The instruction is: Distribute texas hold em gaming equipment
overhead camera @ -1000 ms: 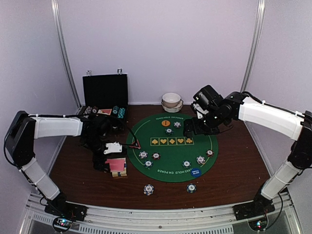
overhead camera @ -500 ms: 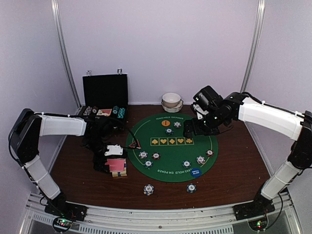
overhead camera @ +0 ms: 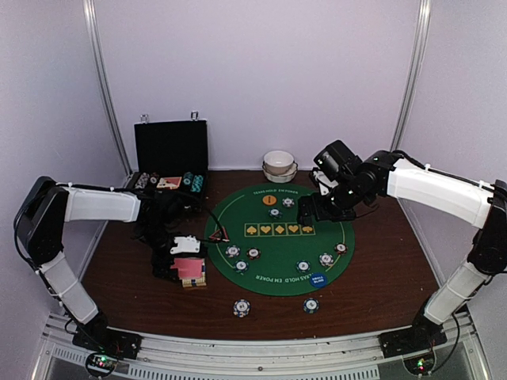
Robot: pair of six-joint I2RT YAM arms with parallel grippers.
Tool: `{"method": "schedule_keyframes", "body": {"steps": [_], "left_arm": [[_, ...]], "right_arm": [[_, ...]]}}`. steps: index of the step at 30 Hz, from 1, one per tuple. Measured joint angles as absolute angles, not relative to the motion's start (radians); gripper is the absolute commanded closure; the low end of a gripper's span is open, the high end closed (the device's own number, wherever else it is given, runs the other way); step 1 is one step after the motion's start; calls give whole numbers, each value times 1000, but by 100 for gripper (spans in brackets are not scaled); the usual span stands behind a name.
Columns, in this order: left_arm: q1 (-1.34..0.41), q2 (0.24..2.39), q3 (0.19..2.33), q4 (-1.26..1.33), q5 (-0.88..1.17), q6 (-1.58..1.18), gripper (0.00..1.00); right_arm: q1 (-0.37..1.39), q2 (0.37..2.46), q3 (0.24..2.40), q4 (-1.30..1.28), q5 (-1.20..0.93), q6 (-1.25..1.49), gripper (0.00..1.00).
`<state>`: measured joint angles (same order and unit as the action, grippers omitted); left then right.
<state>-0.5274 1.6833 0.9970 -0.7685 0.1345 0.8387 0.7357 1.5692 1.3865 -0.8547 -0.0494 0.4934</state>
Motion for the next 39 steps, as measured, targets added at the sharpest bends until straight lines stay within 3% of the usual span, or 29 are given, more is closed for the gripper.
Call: {"method": "schedule_keyframes", "body": {"steps": [39], "left_arm": [[-513,1697,957,-702,134,787,5]], "right_arm": [[736,1568,1361,-840,-52,494,0]]}}
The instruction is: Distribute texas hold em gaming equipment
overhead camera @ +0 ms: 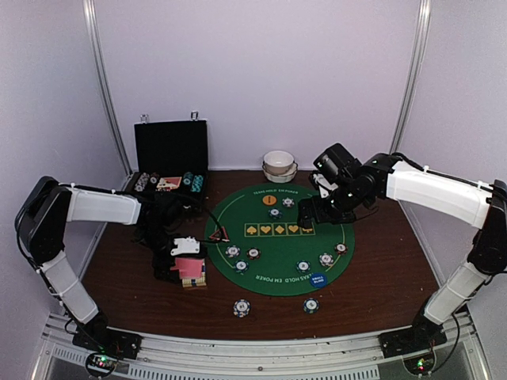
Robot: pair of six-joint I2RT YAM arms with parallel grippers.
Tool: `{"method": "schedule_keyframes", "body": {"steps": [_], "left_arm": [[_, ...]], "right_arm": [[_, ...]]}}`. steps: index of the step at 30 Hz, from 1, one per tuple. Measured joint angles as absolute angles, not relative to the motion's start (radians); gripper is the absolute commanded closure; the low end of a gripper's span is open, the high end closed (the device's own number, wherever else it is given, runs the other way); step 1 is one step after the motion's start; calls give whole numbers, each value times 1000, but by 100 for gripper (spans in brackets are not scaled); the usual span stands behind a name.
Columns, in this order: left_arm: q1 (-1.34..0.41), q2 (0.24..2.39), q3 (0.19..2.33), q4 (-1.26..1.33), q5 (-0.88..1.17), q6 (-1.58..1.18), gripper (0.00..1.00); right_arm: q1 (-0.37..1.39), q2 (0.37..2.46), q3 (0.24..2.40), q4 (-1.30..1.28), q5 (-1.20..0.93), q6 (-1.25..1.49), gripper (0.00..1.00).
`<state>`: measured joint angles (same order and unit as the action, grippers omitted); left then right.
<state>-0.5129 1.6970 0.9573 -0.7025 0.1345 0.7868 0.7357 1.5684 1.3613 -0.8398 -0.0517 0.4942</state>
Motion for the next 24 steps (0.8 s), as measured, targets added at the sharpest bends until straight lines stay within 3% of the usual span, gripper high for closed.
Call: {"method": "schedule_keyframes", "body": {"steps": [19,24], "left_arm": [[-509,1692,948,-679,136,778,33],[-506,1671,924,-652,143,780,35]], "right_arm": [[736,1565,1361,-840,-52,494,2],[736,1565,1361,-840,-52,494,3]]}}
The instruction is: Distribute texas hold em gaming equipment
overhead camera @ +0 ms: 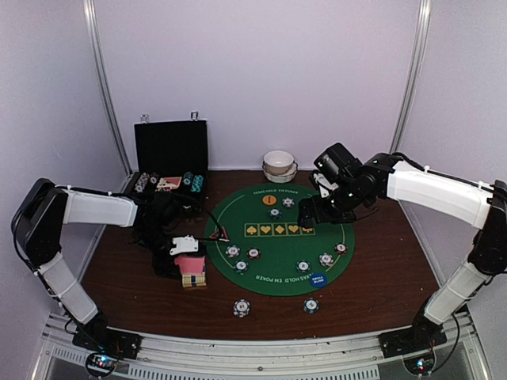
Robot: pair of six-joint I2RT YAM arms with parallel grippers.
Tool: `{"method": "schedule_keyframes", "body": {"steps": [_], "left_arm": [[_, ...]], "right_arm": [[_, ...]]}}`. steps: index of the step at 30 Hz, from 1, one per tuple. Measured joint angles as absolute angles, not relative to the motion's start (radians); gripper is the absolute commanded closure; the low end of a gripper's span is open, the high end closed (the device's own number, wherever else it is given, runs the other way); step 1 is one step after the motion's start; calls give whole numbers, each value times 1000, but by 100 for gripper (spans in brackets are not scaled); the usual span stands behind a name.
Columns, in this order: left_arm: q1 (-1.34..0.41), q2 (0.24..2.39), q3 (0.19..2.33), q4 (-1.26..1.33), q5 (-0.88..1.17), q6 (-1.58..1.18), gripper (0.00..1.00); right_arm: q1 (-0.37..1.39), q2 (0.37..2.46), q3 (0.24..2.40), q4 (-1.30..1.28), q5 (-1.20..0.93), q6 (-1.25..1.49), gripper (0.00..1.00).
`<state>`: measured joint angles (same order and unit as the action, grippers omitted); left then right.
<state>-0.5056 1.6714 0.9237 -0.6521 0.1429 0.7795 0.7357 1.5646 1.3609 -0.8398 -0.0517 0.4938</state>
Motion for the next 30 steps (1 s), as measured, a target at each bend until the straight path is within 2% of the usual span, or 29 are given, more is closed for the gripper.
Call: {"method": "schedule_keyframes", "body": {"steps": [11,14,17,20,30], "left_arm": [[-505,1649,896,-621,144,781,56],[-505,1647,894,-618,146,786,67],[-505,1644,889,-613,146,791,85],[-505,1642,888,-610,146,794,100],[-505,1635,881,-603,146,795,100]], "right_arm": [[736,1565,1361,-840,-52,494,5],[736,1565,1361,-840,-52,494,6],[736,1565,1361,-840,-52,494,7],[736,1565,1361,-840,-53,495,7],[736,1565,1361,-839,-71,498,8]]}}
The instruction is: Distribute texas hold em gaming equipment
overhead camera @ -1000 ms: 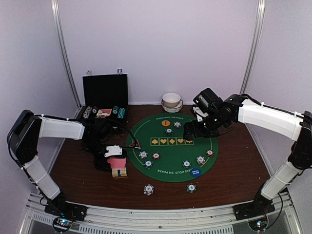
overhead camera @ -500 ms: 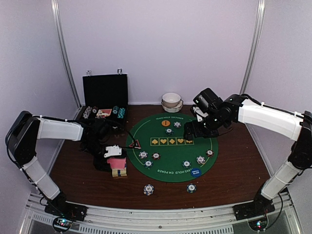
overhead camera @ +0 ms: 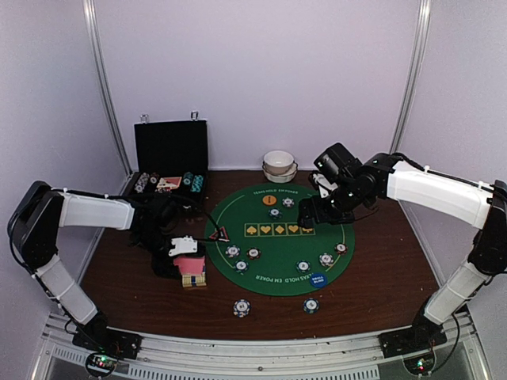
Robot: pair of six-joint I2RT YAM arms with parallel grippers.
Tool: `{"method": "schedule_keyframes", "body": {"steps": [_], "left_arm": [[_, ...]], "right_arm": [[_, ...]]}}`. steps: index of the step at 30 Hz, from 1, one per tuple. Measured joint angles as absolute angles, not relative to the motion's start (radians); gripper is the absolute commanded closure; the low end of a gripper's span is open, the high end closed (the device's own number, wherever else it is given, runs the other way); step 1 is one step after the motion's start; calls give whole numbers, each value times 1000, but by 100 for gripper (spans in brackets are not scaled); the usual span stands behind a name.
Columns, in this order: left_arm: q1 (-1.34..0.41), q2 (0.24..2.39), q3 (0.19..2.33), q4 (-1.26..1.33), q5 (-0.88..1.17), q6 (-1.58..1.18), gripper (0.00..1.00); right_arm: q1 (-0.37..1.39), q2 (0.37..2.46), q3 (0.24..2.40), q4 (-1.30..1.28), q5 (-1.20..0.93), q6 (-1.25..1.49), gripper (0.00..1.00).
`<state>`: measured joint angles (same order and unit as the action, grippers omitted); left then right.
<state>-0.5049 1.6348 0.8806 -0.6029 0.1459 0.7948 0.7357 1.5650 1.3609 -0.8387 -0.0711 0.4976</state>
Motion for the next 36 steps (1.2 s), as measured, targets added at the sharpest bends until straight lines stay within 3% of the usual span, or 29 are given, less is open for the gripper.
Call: {"method": "schedule_keyframes", "body": {"steps": [36], "left_arm": [[-506,1524,969,-748,210,728,100]], "right_arm": [[742,1565,1322,-652,-262,615,5]]}}
